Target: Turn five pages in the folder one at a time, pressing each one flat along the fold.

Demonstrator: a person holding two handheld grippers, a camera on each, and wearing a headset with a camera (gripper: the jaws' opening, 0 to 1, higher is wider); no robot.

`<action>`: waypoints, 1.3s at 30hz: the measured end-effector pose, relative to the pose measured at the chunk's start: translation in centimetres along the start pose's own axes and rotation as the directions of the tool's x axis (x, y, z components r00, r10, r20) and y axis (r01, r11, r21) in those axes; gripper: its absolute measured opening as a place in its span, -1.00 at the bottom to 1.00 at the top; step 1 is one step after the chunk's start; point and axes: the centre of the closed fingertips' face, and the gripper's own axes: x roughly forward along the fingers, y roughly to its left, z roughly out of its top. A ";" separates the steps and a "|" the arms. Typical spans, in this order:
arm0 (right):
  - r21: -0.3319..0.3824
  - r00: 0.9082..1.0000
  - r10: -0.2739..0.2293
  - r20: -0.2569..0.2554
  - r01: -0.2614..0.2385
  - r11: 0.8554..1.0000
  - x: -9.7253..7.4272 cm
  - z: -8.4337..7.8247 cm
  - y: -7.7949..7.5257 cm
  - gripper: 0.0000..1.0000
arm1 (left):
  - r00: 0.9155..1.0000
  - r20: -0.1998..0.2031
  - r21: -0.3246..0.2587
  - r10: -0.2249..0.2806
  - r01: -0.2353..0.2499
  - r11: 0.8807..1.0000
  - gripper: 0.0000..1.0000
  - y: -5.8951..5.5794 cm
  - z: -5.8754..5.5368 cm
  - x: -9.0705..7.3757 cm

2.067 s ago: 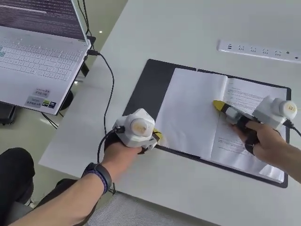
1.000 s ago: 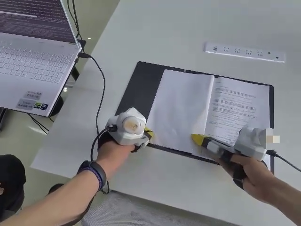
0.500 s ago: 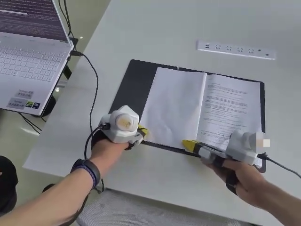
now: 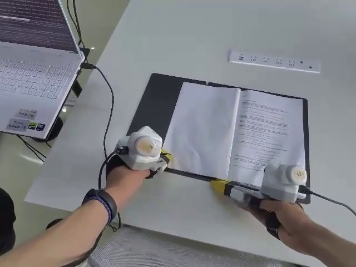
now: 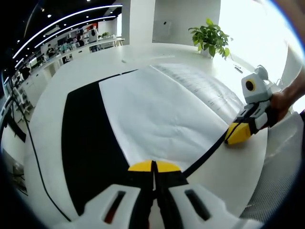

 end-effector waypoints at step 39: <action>-0.163 0.977 -0.137 0.166 0.164 0.973 -8.7 6.5 0.6 -0.63 | 0.991 0.131 -0.039 -0.012 0.017 0.999 -0.50 -0.7 4.1 -5.4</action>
